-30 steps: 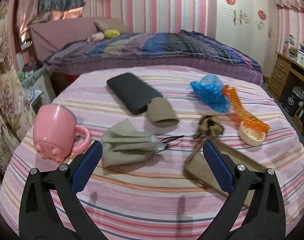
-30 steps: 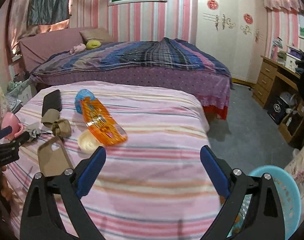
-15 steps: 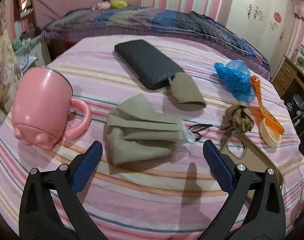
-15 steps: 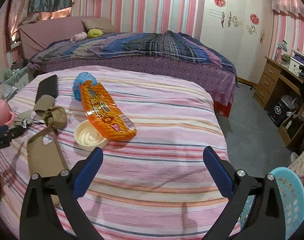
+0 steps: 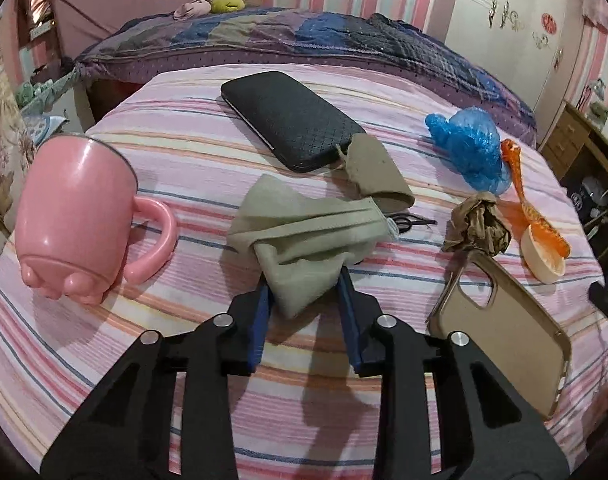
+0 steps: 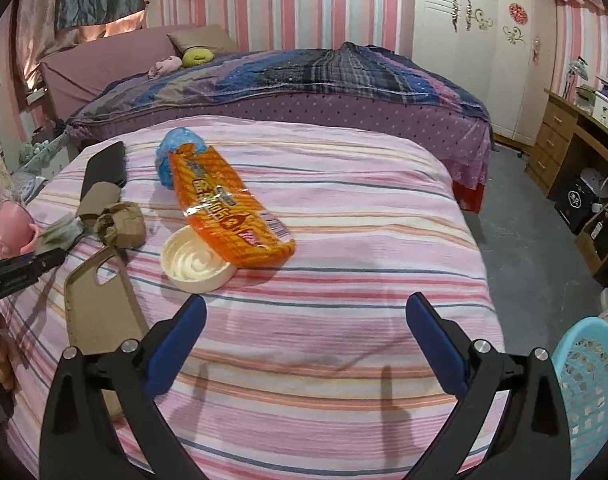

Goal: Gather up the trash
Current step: 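Grasp the cream plastic lid with the right tool while the left holds the cloth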

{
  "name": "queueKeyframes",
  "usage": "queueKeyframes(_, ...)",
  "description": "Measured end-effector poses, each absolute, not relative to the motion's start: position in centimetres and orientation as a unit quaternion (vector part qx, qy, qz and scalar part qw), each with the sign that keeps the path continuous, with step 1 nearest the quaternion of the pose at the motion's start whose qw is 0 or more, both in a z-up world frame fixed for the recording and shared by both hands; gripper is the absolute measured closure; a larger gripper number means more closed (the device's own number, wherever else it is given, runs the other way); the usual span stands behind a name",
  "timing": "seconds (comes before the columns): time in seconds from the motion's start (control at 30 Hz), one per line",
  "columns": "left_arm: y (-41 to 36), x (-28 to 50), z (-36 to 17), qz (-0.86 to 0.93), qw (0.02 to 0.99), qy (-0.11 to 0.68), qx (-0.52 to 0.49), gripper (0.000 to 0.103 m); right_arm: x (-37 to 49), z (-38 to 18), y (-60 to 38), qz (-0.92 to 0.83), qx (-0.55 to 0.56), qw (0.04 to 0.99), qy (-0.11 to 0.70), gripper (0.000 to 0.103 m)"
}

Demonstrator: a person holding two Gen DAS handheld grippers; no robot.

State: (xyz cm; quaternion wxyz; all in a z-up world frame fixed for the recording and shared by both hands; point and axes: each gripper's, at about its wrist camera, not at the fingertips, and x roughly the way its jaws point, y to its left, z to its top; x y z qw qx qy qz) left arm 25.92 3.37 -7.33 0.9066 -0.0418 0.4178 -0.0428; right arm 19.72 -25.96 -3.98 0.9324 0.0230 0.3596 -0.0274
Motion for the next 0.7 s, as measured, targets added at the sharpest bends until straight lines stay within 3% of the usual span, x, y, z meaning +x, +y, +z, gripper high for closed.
queueKeyframes(0.4,4.3,24.4,-5.5,-0.035,0.921,0.386,-0.04,0.078,22.2,-4.8,-22.5,0.013,0.008,0.927,0.374,0.006)
queueKeyframes(0.63,4.5,24.9,-5.8,-0.018,0.92,0.39,-0.034,0.078,24.1,-5.3,-21.1,0.035,0.006,0.916,0.401,0.028)
queueKeyframes(0.7,4.4,25.0,-5.8,-0.017,0.92,0.39,-0.034,0.078,24.5,-5.3,-21.0,0.041,0.017,0.916,0.399,0.03)
